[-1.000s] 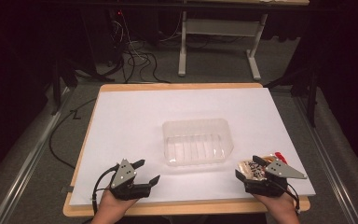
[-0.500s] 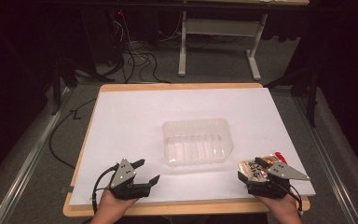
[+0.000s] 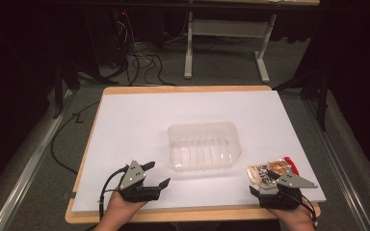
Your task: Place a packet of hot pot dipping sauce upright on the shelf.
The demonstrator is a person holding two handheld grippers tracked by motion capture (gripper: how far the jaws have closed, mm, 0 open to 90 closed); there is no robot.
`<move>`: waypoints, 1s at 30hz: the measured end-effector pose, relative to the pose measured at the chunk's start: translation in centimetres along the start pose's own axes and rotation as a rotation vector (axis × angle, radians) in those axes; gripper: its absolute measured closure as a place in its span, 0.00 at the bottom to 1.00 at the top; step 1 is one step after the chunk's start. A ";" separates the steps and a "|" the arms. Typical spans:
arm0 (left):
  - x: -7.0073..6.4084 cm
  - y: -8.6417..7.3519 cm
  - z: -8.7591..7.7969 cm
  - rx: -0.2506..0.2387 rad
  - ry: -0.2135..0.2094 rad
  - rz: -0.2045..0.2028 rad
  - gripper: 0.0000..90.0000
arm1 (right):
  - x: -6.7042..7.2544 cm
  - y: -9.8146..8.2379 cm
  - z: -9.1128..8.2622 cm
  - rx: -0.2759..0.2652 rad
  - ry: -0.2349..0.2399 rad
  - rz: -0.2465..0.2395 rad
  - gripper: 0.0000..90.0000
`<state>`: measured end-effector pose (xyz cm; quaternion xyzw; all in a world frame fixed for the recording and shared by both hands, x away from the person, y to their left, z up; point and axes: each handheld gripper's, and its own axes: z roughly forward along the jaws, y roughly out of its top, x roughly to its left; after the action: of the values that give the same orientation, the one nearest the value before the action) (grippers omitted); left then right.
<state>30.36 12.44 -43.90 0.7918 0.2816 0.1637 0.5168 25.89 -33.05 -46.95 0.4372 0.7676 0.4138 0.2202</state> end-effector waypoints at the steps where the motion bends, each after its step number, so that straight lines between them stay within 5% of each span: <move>1: 0.0 0.0 0.0 0.000 0.000 0.000 0.27 | 0.0 0.0 0.0 0.000 0.000 0.000 0.11; 12: 0.0 0.0 0.1 0.001 0.001 0.003 0.27 | 0.4 -1.1 1.2 0.111 0.047 -0.033 0.17; 14: 0.0 0.0 0.1 0.001 0.002 0.003 0.27 | 0.5 -1.3 1.4 0.114 0.026 -0.068 0.18; 30: 0.0 0.0 0.2 0.006 0.001 0.006 0.27 | -0.3 -1.3 0.9 0.084 -0.020 -0.076 0.50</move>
<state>30.43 12.30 -43.96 0.7942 0.2799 0.1649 0.5136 25.99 -33.24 -48.54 0.4207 0.7980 0.3681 0.2251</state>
